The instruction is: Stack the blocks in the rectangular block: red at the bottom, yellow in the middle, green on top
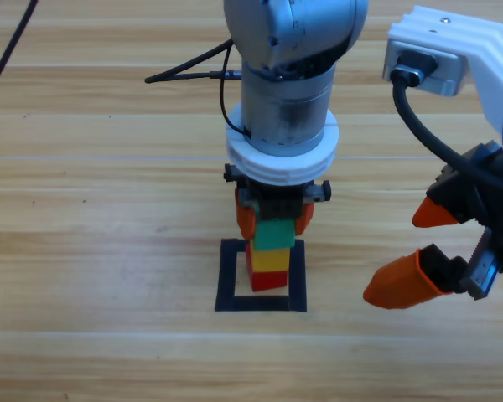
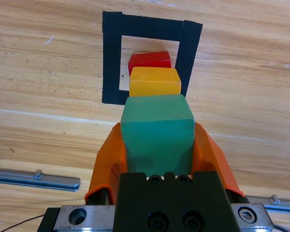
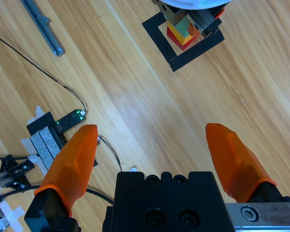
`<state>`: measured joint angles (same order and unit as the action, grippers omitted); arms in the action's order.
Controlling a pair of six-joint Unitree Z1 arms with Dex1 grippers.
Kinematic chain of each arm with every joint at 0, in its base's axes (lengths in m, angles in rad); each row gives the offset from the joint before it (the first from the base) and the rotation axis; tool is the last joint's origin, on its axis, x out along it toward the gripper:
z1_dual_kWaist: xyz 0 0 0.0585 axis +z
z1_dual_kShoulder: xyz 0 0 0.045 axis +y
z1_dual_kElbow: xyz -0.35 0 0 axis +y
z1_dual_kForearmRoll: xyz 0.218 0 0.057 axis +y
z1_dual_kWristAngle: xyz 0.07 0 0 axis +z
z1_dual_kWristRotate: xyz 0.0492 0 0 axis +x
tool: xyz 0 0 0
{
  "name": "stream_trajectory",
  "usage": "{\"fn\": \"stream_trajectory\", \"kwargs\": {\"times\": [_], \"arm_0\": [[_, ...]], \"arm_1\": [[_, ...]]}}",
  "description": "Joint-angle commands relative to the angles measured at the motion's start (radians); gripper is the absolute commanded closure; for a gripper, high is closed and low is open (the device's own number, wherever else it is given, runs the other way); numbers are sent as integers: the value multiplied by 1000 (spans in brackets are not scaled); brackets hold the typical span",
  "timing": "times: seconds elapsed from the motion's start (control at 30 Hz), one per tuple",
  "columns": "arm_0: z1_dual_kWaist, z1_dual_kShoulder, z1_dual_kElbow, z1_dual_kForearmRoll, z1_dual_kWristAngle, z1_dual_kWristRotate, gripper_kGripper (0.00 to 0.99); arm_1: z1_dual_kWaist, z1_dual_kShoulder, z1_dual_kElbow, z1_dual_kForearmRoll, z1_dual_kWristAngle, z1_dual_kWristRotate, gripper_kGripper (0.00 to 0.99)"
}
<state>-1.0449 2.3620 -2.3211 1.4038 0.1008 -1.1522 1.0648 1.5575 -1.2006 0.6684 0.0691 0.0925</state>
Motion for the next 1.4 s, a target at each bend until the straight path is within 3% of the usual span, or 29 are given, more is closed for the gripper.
{"fn": "stream_trajectory", "kwargs": {"times": [0.03,0.9,0.93,1.0,1.07,1.1,1.4], "arm_0": [[25,60,5,6,-7,0,976],[25,77,5,6,-4,2,972],[25,74,6,6,-1,2,915],[25,66,0,3,0,5,568],[25,62,-11,1,0,8,109],[25,60,-8,1,0,6,33],[25,60,-8,3,0,5,0]], "arm_1": [[14,-13,29,-16,0,-14,0],[14,-20,32,-16,1,-14,0],[14,-22,32,-16,1,-14,0],[14,-22,32,-16,1,-16,0],[14,-22,32,-16,0,-17,0],[14,-22,32,-16,0,-20,0],[14,-5,29,-20,-22,-22,0]]}}
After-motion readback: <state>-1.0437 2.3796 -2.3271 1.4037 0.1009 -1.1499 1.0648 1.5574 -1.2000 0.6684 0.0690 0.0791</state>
